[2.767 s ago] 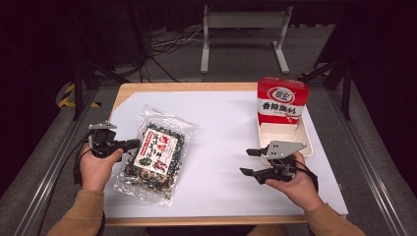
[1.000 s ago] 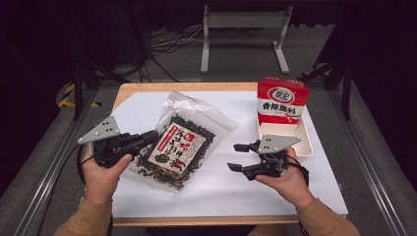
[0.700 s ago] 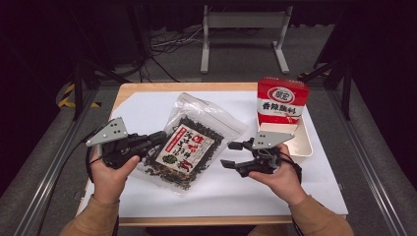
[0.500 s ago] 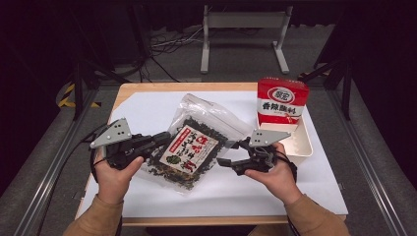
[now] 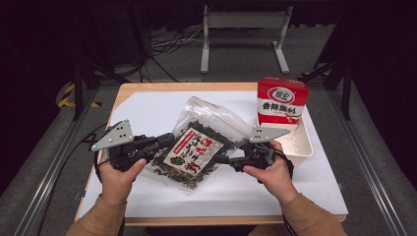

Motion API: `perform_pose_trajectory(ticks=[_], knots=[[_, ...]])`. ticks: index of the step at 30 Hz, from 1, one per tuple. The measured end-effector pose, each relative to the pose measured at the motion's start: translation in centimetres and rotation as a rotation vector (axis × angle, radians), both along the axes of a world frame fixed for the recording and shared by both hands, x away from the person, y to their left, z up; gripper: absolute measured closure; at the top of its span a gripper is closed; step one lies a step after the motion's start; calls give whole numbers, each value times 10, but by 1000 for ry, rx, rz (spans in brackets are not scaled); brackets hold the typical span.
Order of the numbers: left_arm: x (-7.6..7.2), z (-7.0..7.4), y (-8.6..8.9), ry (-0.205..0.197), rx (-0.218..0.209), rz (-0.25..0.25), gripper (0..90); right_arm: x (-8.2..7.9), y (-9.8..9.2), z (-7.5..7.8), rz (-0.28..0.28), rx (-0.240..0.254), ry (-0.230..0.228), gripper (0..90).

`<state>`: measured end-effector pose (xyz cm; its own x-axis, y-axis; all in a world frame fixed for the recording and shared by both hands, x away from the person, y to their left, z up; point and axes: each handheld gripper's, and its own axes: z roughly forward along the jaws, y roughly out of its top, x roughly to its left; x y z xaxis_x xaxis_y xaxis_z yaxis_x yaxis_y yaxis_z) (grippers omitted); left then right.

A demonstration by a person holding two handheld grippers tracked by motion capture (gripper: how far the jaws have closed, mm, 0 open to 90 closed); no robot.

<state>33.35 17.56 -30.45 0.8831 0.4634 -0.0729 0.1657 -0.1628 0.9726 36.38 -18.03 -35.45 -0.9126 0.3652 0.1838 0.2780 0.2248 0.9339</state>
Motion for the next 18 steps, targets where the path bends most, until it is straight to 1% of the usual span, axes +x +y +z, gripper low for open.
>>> perform_pose_trajectory(ticks=[3, 5, 8, 12, 13, 15, 16, 18], knots=[[0, -1, -1, -1, 1, -1, 867, 0, -3, 3, 19, -9, -8, 605], [1, -1, 0, -1, 0, 2, 866, -1, -5, 6, 34, -11, -15, 646], [2, -2, 0, 3, -1, 5, 867, -3, -7, 11, 66, -2, -31, 719], [2, -2, 1, 3, -2, 6, 868, -4, -8, 16, 82, -7, -48, 751], [3, -2, 1, -2, -4, 4, 867, -4, -9, 17, 86, -4, -51, 758], [2, -2, 1, 4, -4, 5, 864, -4, -10, 19, 89, -4, -55, 767], [2, -2, 1, 0, 1, 8, 861, -5, -10, 20, 95, -5, -58, 772], [3, -2, 1, 8, 3, 12, 838, -6, -10, 23, 100, -11, -64, 778]])
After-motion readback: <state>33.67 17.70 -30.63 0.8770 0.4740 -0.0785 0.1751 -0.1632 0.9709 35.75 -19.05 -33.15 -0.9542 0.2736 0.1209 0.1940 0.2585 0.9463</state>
